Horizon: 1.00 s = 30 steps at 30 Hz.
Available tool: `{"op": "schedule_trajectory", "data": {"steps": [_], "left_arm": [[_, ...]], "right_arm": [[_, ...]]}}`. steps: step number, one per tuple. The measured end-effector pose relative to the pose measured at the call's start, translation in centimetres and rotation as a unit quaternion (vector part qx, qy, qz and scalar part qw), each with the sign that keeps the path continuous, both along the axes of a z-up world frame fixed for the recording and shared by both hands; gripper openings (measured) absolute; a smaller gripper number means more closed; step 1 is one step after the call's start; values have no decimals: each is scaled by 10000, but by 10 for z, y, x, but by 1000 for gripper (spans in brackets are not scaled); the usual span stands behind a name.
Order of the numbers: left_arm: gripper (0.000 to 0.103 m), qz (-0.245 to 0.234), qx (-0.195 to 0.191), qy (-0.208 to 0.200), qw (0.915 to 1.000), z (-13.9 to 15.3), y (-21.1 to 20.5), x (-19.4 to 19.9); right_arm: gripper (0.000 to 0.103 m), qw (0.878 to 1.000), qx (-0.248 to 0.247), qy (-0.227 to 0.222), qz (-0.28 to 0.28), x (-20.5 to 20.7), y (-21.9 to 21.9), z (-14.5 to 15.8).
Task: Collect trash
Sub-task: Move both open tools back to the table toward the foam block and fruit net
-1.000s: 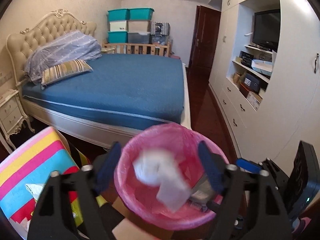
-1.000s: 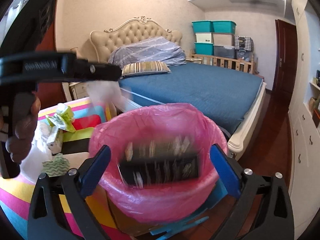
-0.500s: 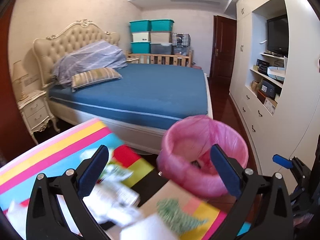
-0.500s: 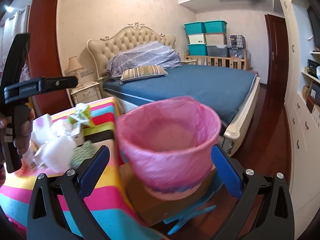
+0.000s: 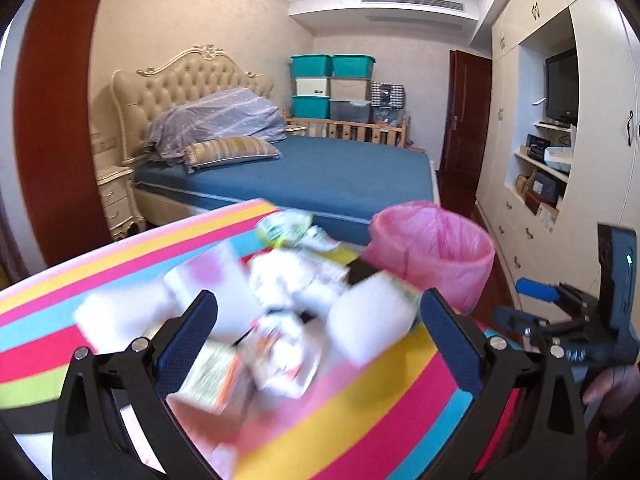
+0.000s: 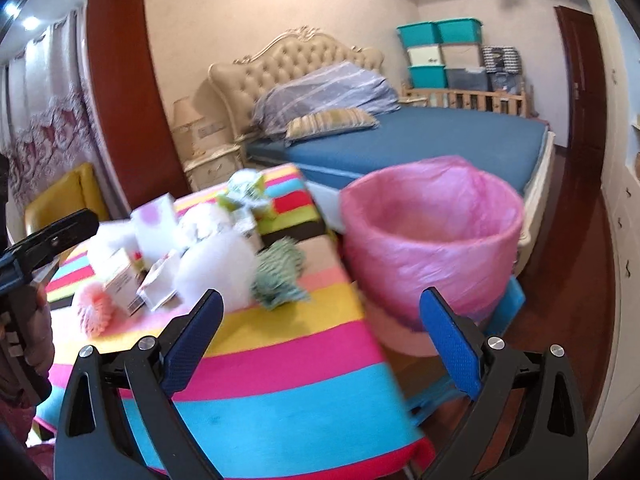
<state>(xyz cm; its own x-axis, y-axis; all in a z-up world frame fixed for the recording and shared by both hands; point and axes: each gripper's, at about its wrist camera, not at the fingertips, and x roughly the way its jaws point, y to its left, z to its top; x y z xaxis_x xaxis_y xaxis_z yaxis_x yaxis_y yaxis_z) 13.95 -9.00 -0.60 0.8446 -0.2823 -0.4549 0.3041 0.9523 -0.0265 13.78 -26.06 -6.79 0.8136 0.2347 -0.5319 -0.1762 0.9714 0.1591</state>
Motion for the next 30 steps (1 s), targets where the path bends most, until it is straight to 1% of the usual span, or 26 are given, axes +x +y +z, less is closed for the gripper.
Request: {"op": "schedule_trajectory", "data": {"steps": [3, 7, 10, 13, 15, 18, 22, 25, 30], "left_arm": [[98, 181, 44, 73, 9998, -11, 24, -21], [98, 571, 81, 160, 9982, -26, 58, -47], [98, 848, 96, 239, 9961, -34, 80, -59], [98, 1099, -9, 396, 9932, -44, 102, -65], [98, 1170, -117, 537, 9916, -50, 110, -65], [98, 1206, -198, 644, 9904, -56, 114, -65], [98, 1206, 21, 728, 9900, -64, 110, -63], [98, 1255, 10, 846, 9885, -67, 110, -60], [98, 1345, 66, 798, 9877, -66, 108, -64]], "right_arm": [[93, 9998, -188, -13, -13, -2, 15, -3], [93, 10000, -84, 44, -23, 0, 23, -4], [93, 9999, -117, 59, 19, 2, 32, -4], [93, 9997, -140, 127, 121, 5, 43, -8], [93, 9995, -162, 192, 192, 6, 51, -12], [93, 9989, -191, 251, 336, 7, 62, -16], [93, 9982, -252, 210, 508, 5, 77, -18], [93, 9977, -306, 167, 582, 9, 85, -17], [93, 9965, -476, 98, 682, 17, 100, -14]]}}
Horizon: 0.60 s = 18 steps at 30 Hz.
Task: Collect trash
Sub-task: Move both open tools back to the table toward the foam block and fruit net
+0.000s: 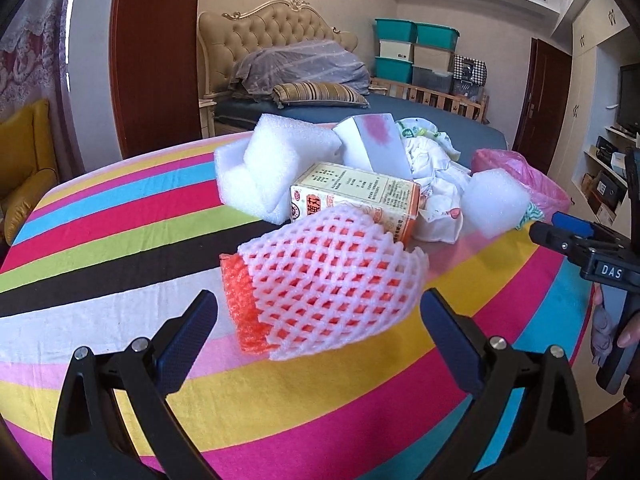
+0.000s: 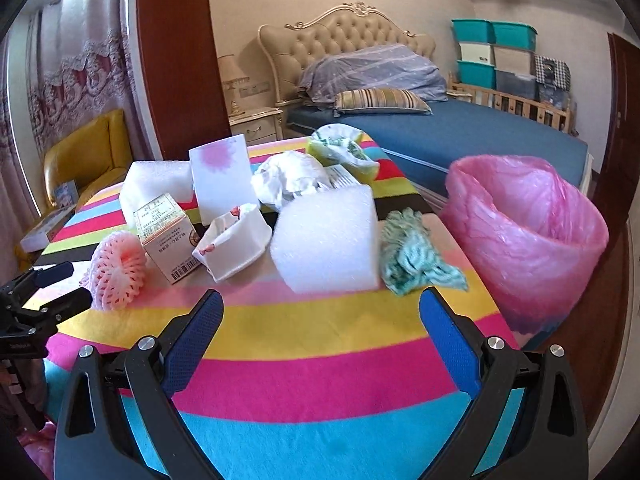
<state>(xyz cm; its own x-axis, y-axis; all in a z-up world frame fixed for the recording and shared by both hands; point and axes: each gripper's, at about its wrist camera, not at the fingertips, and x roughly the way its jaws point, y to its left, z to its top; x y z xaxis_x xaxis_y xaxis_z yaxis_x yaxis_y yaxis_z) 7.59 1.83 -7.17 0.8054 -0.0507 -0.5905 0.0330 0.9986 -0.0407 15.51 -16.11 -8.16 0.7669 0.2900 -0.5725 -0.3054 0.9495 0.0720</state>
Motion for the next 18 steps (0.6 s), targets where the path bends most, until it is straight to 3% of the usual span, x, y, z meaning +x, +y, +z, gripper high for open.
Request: {"op": "schedule_trajectory", "data": {"steps": [10, 17, 18], "left_arm": [[98, 166, -349, -31, 9992, 2, 16, -4], [98, 239, -600, 80, 9979, -1, 24, -2], [98, 264, -657, 107, 9974, -1, 26, -1]], "right_arm": [[92, 9998, -78, 36, -168, 38, 11, 8], [83, 9987, -380, 295, -176, 59, 29, -3], [78, 9984, -421, 339, -185, 59, 30, -6]]}}
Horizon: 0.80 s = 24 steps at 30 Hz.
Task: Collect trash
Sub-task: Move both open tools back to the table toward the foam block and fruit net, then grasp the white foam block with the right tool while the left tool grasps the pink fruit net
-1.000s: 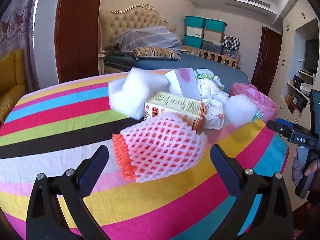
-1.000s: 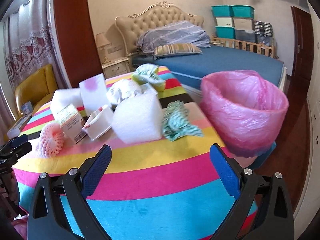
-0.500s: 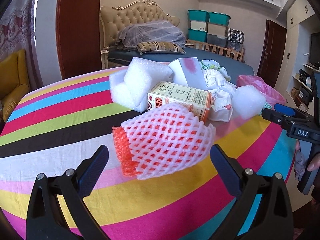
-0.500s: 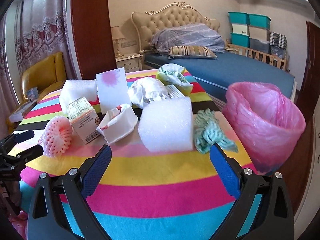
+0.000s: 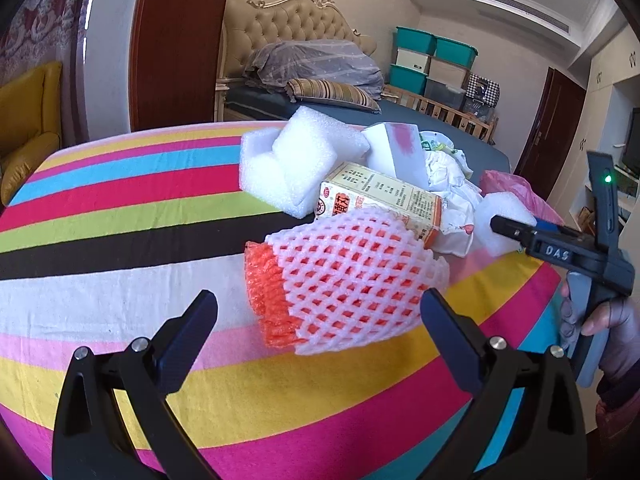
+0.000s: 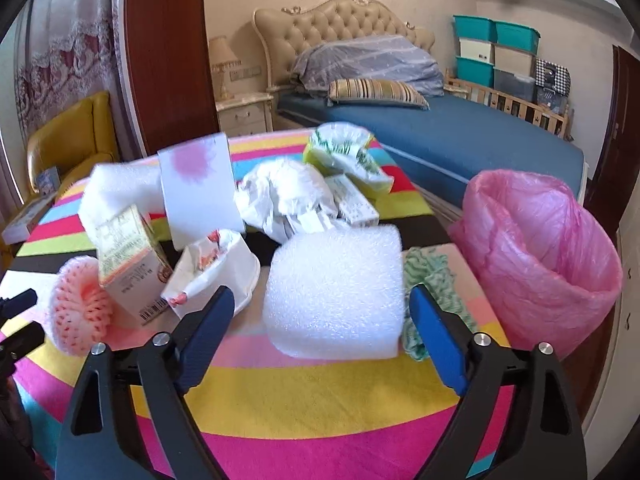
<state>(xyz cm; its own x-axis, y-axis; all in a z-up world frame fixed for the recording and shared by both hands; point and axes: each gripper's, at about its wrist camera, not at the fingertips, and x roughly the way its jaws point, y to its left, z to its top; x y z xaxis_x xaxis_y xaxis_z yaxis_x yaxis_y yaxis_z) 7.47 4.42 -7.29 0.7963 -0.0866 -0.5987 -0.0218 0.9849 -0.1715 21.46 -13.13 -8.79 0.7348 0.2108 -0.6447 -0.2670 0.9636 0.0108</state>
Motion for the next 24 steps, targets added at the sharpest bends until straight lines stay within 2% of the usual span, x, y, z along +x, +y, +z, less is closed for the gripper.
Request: {"op": "schedule_trajectory", "data": {"steps": [3, 9, 10, 11, 14, 16, 18, 19, 20, 24], "left_arm": [[98, 89, -136, 64, 9998, -1, 5, 4], [97, 6, -203, 216, 9996, -3, 3, 12], [91, -90, -229, 229, 9994, -4, 2, 13], [78, -183, -260, 259, 9992, -5, 0, 15], [52, -549, -268, 448, 9971, -11, -8, 18], [36, -695, -229, 405, 9965, -11, -13, 16], [28, -782, -140, 368, 9962, -11, -18, 13], [18, -863, -154, 345, 9956, -11, -20, 12], [15, -929, -164, 312, 9951, -10, -23, 10], [12, -968, 44, 157, 9952, -7, -34, 4]], "right_arm": [[63, 10000, 24, 48, 44, 1, -1, -2], [62, 9994, 152, -185, 258, -15, -3, 1], [62, 9993, 184, -197, 269, -18, -2, 2], [62, 9991, 233, -202, 284, -20, -2, 2], [62, 9989, 348, -182, 274, -27, -5, 3], [62, 9986, 404, -175, 283, -32, -7, 3], [62, 9984, 446, -174, 298, -36, -9, 3], [62, 9983, 458, -171, 309, -39, -8, 3], [62, 9983, 467, -170, 318, -42, -9, 2], [62, 9977, 524, -165, 390, -53, -11, 2]]}}
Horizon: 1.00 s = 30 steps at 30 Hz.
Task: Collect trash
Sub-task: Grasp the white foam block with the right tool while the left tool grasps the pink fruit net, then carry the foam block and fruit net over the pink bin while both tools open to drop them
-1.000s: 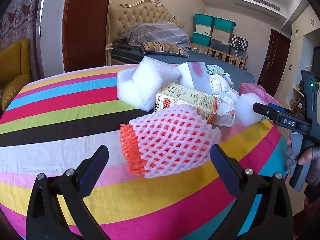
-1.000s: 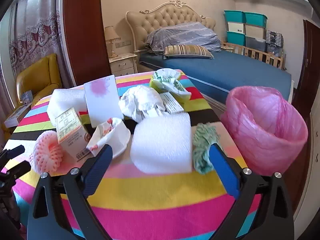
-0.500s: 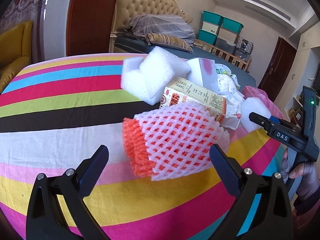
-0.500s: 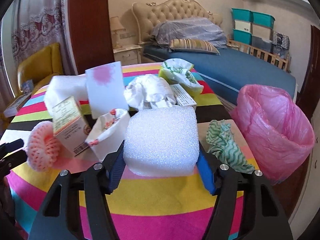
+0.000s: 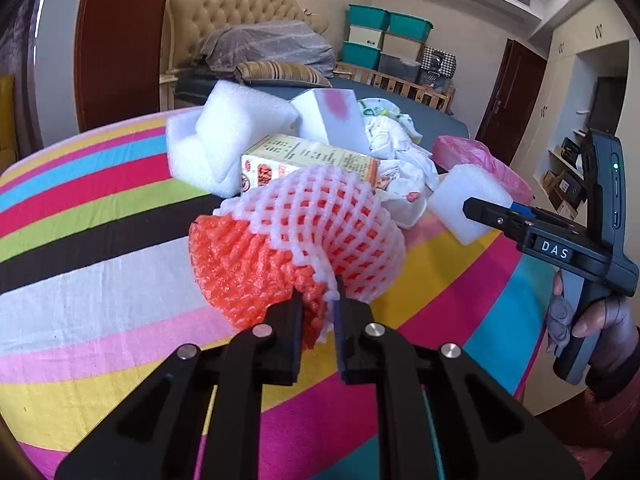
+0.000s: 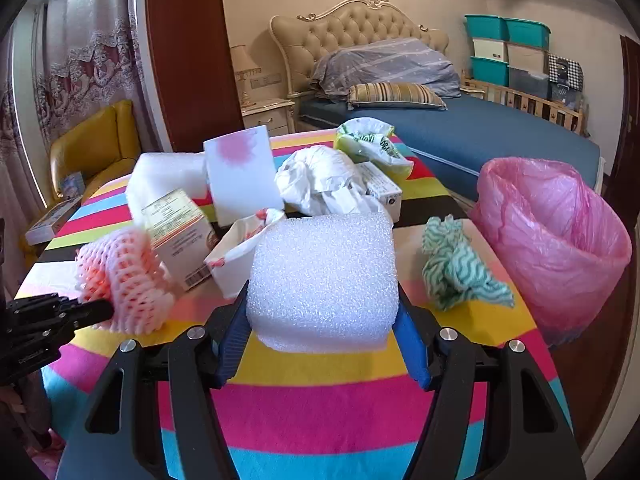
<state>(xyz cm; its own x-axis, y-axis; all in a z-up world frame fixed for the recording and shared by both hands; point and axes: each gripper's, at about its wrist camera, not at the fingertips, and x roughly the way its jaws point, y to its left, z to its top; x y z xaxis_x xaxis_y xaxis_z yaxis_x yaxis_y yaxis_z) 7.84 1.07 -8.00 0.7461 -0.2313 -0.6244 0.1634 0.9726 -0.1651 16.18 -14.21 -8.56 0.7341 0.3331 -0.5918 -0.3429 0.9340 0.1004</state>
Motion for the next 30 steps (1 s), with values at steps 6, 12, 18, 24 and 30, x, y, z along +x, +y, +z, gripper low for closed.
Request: {"op": "schedule_trajectory", "data": {"steps": [6, 12, 18, 24, 30], "left_arm": [[12, -49, -38, -238, 9997, 10, -4, -7], [12, -118, -39, -449, 9989, 21, -9, -12], [12, -203, -42, -648, 9977, 30, -16, -17], [12, -292, 15, -713, 9970, 32, -30, -11], [12, -428, 169, -816, 9956, 34, -51, -1]], "right_arm": [[62, 9997, 33, -142, 173, -23, -3, 6], [62, 9995, 108, -219, 188, -36, -11, 11], [62, 9994, 172, -250, 152, -42, -18, 13], [62, 9992, 126, -379, 61, -48, -24, 16], [62, 9982, 60, -582, -138, -55, -38, 22]]}}
